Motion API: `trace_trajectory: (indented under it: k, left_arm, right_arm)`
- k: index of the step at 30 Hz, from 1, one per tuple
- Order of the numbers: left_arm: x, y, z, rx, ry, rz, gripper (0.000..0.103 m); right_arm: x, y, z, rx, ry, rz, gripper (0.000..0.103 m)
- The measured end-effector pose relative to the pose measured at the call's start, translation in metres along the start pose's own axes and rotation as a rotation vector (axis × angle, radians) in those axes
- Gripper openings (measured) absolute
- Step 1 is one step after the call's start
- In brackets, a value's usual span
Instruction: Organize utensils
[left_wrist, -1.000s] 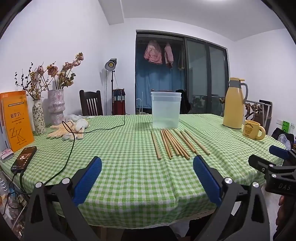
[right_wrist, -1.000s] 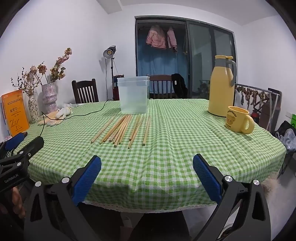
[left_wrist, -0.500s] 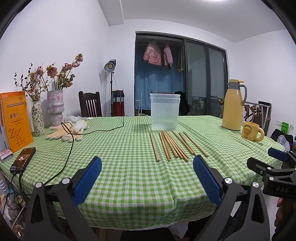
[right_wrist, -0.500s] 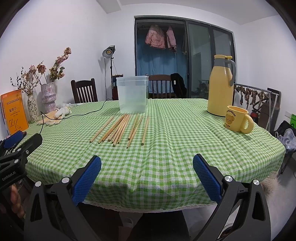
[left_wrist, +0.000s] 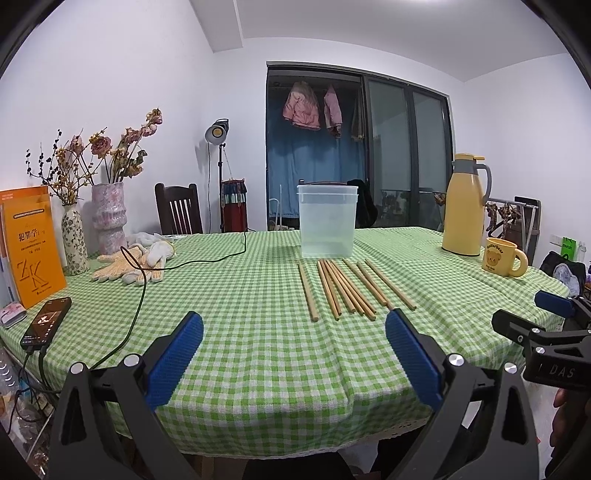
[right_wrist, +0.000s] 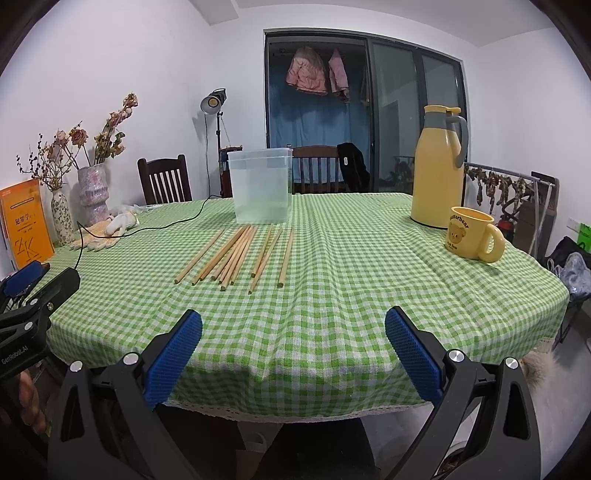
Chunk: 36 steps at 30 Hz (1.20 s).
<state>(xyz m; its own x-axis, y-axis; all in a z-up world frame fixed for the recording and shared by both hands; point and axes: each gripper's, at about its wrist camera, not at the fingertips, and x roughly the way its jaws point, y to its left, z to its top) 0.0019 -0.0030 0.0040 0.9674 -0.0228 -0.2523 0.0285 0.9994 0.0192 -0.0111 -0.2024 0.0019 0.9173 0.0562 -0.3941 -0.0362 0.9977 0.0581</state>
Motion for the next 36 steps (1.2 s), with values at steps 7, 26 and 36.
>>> trace_trajectory:
  k: [7, 26, 36]
  left_arm:
    - [0.0006, -0.0004, 0.0021, -0.001, 0.001, -0.005, 0.096]
    - [0.0027, -0.0041, -0.0029, 0.011, 0.020, -0.018, 0.096]
    - [0.0009, -0.0060, -0.0023, 0.009, 0.007, -0.013, 0.096]
  right_arm:
    - [0.0001, 0.0000, 0.0008, -0.004, -0.002, -0.002, 0.095]
    - [0.0035, 0.0026, -0.0022, -0.008, 0.014, -0.003, 0.095]
    - [0.0007, 0.0010, -0.0012, -0.003, 0.005, -0.002, 0.095]
